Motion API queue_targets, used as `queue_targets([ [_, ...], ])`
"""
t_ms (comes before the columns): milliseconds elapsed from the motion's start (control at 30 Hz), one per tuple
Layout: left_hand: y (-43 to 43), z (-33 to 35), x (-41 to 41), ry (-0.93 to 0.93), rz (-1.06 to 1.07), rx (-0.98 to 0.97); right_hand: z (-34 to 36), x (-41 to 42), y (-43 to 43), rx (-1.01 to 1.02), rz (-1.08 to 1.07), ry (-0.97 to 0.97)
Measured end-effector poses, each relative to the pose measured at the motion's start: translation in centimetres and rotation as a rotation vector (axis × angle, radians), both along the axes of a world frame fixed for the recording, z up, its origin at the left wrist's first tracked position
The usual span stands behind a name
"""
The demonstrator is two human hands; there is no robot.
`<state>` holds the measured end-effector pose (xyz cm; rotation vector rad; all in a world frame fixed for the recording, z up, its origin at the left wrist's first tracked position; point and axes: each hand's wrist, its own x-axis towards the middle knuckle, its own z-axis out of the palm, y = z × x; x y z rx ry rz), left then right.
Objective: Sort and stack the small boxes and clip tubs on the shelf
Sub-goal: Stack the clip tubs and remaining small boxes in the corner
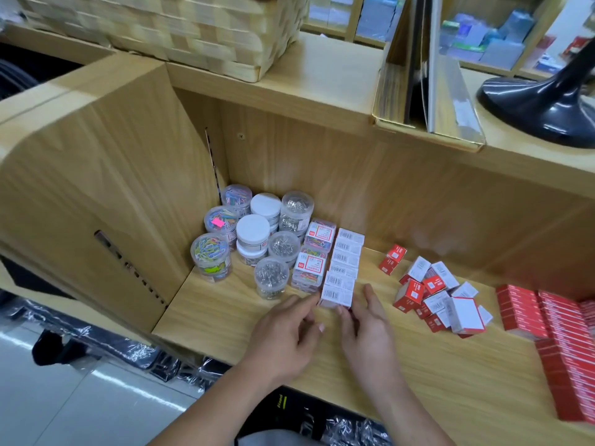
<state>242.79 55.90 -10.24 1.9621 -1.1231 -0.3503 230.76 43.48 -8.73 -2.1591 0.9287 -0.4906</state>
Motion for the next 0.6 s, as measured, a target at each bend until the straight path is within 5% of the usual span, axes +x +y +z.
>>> queue_targets([
  [267,-0.4,0.3,-0.4,-0.016,0.083,0.043,0.3,-0.2,0.3,-0.052,0.023,-0.073],
  [467,0.6,-0.7,-0.7,0.246,0.153,-0.181,2.1,-3.1,-1.2,0.250,-0.070,-0.057],
  [600,-0.7,1.2,-2.6,0.174,0.075,-0.212,5.1,-7.8,-4.2,0.212,-0.225,-0.143],
])
